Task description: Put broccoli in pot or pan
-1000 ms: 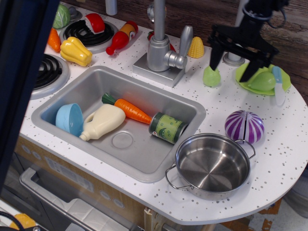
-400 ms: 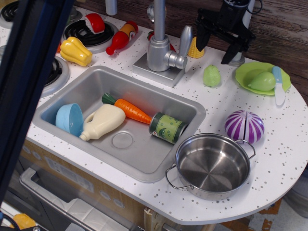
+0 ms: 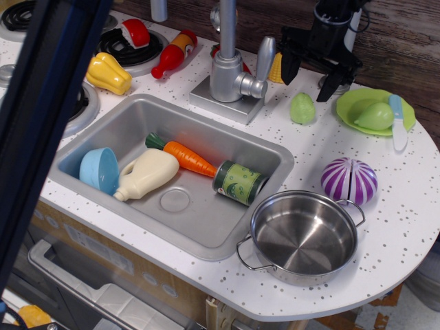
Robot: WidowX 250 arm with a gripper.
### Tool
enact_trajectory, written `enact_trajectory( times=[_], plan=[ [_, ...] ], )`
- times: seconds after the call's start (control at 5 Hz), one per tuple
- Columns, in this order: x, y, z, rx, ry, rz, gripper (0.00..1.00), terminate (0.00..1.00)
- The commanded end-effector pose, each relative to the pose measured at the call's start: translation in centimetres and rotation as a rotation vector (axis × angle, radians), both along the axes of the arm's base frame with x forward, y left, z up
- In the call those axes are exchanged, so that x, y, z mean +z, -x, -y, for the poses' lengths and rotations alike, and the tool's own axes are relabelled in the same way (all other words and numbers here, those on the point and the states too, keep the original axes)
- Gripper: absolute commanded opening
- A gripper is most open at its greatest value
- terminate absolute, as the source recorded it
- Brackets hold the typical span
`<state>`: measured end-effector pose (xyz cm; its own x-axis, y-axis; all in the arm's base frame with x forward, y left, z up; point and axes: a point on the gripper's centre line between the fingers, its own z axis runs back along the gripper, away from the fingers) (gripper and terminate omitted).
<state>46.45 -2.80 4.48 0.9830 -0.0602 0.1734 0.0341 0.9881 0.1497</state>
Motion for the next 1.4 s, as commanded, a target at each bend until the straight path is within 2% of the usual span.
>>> enact_trajectory(
  times=[0.0,0.4,0.6,0.8,1.0,1.2],
  plan=[
    [1.1,-0.1,-0.9,-0.001,0.016,0.054,1.00,0.00],
    [-1.2,0.6,-1.1,0.030,0.082,0.042,1.00,0.00],
    [-0.9,0.7,-0.5,0.046,0.081,0.037,0.00,0.00],
    [0.8,1.7,1.1,0.129,0.085,-0.006,0.00,0.00],
    [4.0,4.1,2.8,0.238,0.047,-0.030,1.00,0.00],
    [6.2,7.3,3.3,0.321,-0.018,-0.034,1.00,0.00]
  ],
)
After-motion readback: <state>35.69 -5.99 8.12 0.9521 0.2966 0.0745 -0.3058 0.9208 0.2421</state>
